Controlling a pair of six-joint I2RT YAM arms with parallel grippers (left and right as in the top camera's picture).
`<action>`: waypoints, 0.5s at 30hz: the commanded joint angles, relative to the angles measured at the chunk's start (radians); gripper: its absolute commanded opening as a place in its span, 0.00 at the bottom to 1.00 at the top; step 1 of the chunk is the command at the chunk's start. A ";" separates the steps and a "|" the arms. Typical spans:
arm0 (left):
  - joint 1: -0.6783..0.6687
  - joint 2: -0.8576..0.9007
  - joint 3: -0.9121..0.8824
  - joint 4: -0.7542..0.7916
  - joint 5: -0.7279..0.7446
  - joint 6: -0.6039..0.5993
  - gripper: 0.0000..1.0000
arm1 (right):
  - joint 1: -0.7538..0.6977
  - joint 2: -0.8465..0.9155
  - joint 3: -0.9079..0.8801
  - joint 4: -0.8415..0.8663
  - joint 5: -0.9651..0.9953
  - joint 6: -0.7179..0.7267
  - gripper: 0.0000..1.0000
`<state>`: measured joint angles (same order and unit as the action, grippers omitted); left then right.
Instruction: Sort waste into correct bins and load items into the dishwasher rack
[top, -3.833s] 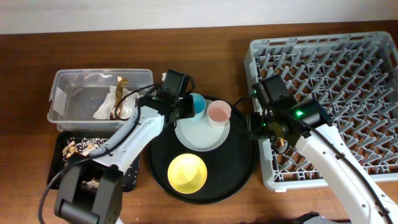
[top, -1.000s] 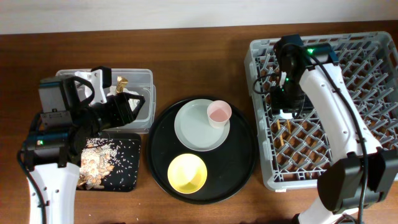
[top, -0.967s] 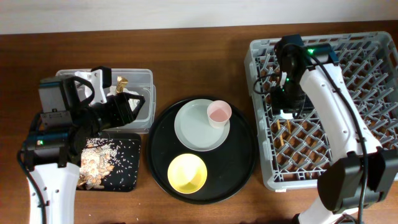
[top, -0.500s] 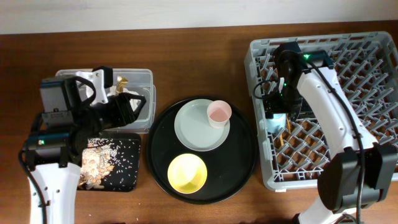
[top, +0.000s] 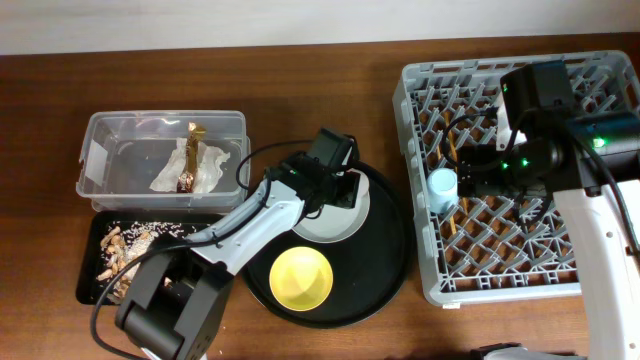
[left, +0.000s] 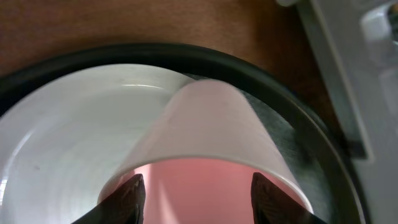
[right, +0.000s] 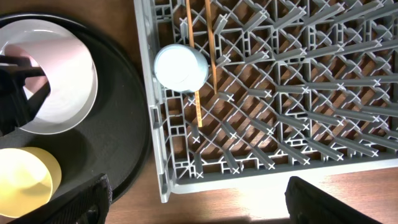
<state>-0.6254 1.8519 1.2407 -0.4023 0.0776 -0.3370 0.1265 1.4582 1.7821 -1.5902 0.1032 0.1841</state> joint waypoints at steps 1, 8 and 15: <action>-0.001 0.029 0.000 0.001 -0.067 -0.007 0.54 | -0.005 -0.011 0.001 0.000 -0.004 0.005 0.90; -0.001 -0.152 0.035 -0.049 -0.040 -0.007 0.54 | -0.005 -0.011 0.001 0.000 0.007 0.005 0.90; 0.000 -0.174 0.034 -0.185 -0.093 -0.007 0.04 | -0.005 -0.011 0.001 -0.019 0.022 -0.004 0.91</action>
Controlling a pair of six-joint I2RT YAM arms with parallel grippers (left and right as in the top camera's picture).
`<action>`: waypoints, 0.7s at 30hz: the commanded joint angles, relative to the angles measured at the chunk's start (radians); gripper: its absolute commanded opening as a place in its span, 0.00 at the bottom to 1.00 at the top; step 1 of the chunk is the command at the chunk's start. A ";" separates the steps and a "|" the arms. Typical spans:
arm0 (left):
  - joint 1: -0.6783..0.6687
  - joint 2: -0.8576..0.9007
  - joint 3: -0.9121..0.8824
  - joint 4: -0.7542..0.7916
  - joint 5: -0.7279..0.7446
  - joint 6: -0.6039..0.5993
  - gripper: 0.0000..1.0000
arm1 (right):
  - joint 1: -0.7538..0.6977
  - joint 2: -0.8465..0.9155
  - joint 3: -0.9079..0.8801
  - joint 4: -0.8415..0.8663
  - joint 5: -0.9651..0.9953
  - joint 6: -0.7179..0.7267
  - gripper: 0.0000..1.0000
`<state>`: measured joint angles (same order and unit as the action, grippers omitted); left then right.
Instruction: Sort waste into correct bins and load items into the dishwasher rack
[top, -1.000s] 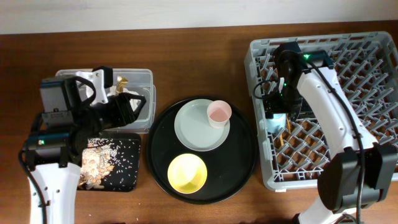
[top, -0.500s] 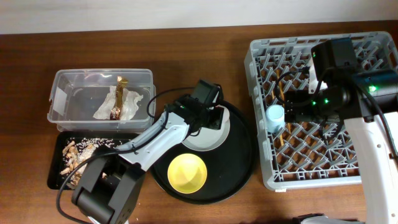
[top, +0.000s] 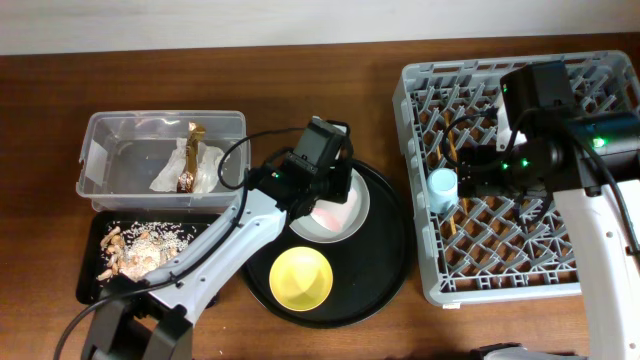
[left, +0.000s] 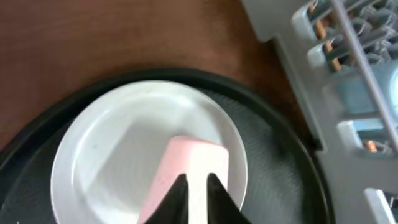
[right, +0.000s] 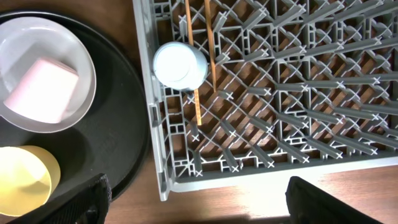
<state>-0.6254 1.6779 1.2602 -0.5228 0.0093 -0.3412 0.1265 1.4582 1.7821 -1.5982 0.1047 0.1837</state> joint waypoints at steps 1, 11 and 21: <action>0.000 0.000 0.014 -0.139 -0.024 -0.034 0.04 | -0.005 -0.011 0.001 -0.016 0.024 -0.008 0.91; 0.117 -0.001 -0.076 -0.396 0.395 -0.073 0.24 | -0.005 -0.005 -0.060 0.013 0.023 -0.010 0.95; 0.211 -0.001 -0.203 -0.037 0.653 -0.129 0.43 | -0.005 -0.005 -0.060 0.012 0.022 -0.010 0.95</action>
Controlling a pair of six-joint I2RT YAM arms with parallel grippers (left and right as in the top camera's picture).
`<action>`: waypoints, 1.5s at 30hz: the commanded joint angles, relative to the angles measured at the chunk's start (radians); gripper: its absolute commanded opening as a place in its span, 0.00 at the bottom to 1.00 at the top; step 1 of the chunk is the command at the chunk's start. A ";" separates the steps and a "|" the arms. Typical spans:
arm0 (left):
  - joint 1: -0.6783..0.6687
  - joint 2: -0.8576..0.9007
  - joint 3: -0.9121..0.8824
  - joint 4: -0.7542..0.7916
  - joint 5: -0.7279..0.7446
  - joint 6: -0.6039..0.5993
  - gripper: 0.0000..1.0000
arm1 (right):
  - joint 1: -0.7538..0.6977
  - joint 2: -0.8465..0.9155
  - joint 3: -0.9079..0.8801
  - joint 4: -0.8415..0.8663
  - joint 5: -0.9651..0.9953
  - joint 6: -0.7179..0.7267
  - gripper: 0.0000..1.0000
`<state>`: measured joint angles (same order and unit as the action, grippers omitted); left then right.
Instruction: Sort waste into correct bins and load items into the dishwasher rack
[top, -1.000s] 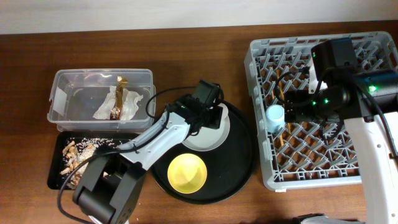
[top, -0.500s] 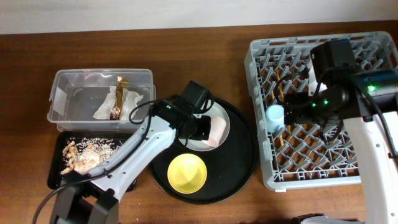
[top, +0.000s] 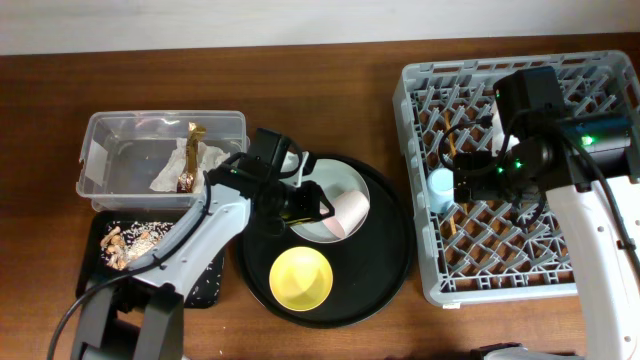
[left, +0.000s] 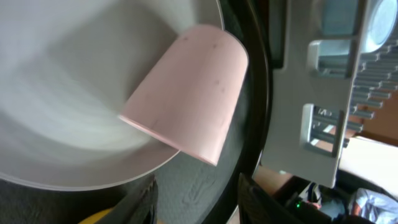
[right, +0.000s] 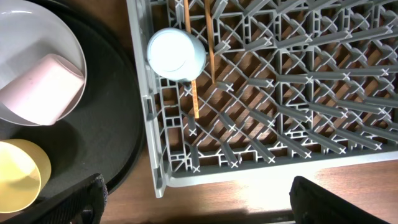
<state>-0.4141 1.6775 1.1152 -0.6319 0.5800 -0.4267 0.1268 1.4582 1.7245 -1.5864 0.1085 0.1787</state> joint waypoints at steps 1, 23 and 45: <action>-0.011 0.000 -0.095 0.150 0.123 -0.103 0.44 | -0.005 -0.003 -0.003 0.000 0.018 -0.005 0.95; -0.057 0.000 -0.369 0.865 -0.051 -0.422 0.35 | -0.005 0.003 -0.021 0.004 0.015 -0.005 0.95; 0.224 -0.445 -0.301 0.990 0.614 -0.500 0.01 | -0.003 0.003 0.202 0.016 -0.991 -0.307 0.99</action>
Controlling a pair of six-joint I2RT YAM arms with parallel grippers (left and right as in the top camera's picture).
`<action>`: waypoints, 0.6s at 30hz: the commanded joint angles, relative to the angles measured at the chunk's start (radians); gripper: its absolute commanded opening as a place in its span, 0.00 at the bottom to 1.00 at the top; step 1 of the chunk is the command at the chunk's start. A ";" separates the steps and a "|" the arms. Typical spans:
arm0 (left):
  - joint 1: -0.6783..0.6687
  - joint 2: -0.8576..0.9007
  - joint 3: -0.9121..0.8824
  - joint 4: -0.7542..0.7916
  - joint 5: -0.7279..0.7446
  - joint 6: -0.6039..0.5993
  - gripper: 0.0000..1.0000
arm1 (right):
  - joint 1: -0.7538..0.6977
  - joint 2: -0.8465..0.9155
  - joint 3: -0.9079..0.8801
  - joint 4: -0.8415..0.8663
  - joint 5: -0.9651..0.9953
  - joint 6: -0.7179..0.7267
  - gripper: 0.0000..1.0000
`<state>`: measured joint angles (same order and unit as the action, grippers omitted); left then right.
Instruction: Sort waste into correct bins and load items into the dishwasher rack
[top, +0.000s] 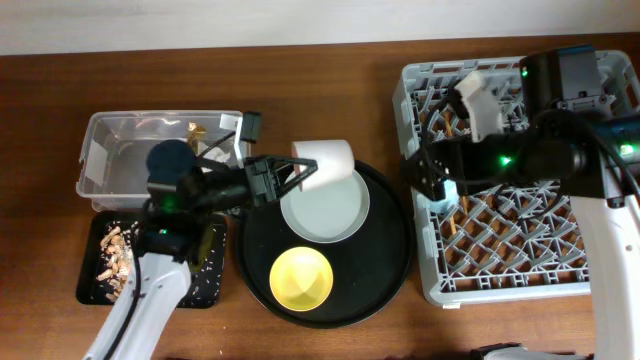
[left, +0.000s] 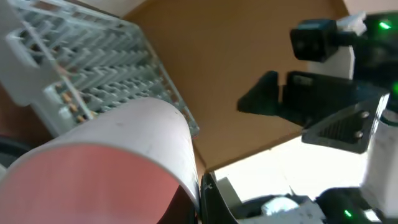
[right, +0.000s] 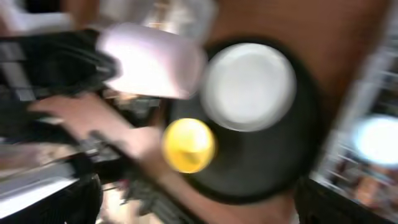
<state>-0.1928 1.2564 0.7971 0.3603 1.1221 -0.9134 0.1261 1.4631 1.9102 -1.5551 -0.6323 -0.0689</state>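
A pink cup (top: 325, 160) hangs on its side above the upper left rim of the white plate (top: 335, 215). My left gripper (top: 297, 175) is shut on the cup's rim, one finger (left: 210, 200) outside the wall and one inside. The cup (left: 106, 162) fills the lower left of the left wrist view. A yellow cup (top: 301, 278) stands on the round black tray (top: 385, 260). My right gripper (top: 432, 178) hovers open at the left edge of the grey dishwasher rack (top: 520, 250), just above a light blue cup (top: 443, 197). The right wrist view is blurred.
A clear bin (top: 110, 165) holding wrappers stands at the left. In front of it is a black tray of food scraps (top: 105, 255). Brown chopsticks (top: 447, 128) lie in the rack's left part.
The pink cup lay on its side on the plate with my left gripper open beside it. Now the gripper is shut on its rim and holds it above the plate. My right wrist has turned toward the tray.
First my left gripper was open close around the pink cup on the plate. Then it stood above the cup, then beside it with the cup tipped to the plate's right. Now the cup is held clear of the plate. The blue cup stayed in the rack.
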 joint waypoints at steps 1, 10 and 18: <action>0.002 -0.024 0.018 -0.002 0.082 -0.013 0.01 | 0.000 -0.002 0.015 -0.034 -0.274 -0.059 0.99; 0.056 -0.024 0.018 0.141 0.300 -0.180 0.01 | 0.188 -0.002 0.011 -0.034 -0.108 -0.084 0.99; 0.011 -0.024 0.018 0.381 0.325 -0.430 0.00 | 0.188 -0.002 -0.154 0.169 -0.170 -0.084 0.99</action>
<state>-0.1520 1.2434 0.7986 0.7345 1.4528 -1.3029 0.3088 1.4643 1.8095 -1.4315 -0.7685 -0.1394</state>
